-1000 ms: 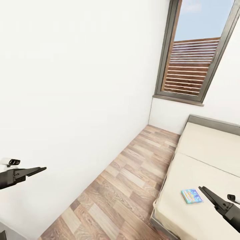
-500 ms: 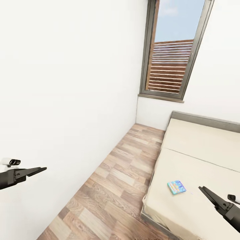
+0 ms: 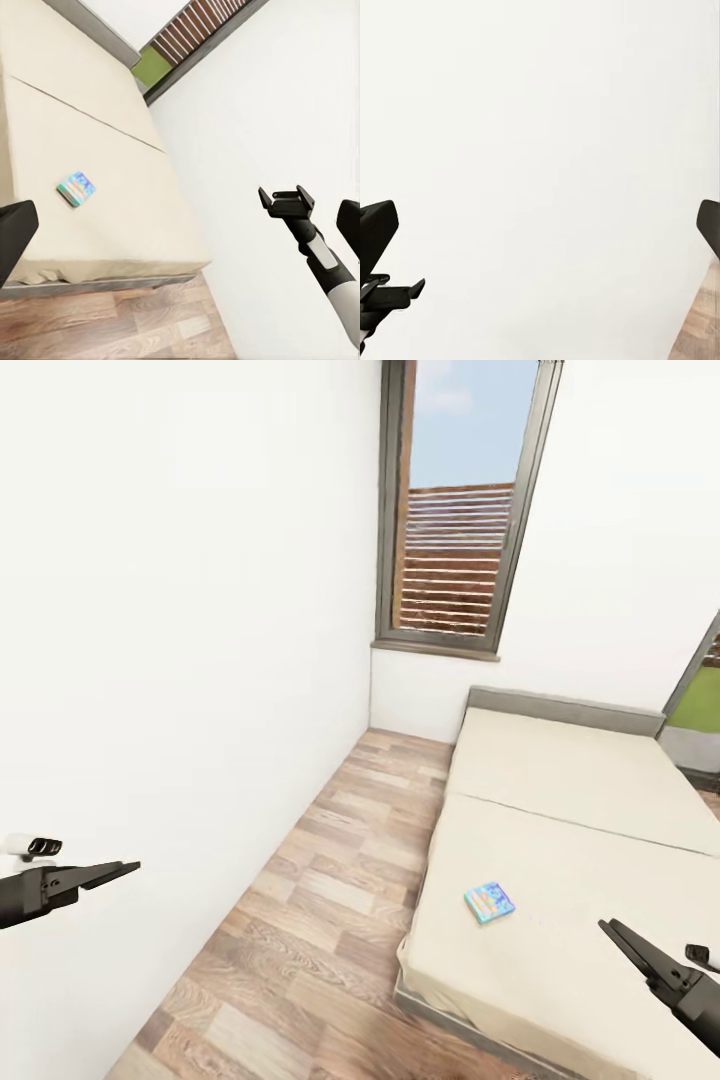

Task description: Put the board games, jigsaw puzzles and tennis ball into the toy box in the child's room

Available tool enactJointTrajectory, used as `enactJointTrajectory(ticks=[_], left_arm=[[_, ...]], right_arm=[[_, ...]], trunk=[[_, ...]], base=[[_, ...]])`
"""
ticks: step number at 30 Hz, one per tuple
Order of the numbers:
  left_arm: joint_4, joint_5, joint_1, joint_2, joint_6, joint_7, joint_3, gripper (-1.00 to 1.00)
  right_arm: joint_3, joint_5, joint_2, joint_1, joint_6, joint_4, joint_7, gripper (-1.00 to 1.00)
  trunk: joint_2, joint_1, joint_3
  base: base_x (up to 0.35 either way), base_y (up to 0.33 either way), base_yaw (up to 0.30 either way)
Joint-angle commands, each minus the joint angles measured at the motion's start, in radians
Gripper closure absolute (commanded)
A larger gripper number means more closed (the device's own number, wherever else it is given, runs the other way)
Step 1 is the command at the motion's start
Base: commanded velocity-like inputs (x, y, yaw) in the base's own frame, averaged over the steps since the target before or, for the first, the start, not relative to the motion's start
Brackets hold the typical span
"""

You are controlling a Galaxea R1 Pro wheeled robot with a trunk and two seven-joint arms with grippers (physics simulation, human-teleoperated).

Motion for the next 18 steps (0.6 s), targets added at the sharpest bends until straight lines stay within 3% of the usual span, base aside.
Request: enactJointTrajectory(ticks=[1,18], left_arm=[[0.000,-0.001,-0.001,0.000,0.011,-0.004,0.000,-1.00],[0.001,-0.002,-0.001,0.000,0.011,-0.004,0.000,-1.00]], right_arm=[[0.000,-0.005,0.000,0.000,0.007,-0.001,-0.001,-1.00],[-0.027,-0.005,0.000,0.000,0.009,0.013,-0.002,-1.00]], trunk=[[-0.002,0.001,-0.002],[-0.002,0.001,-0.002]], base=[[0.000,0.000,-0.281],[0.000,0.000,-0.281]])
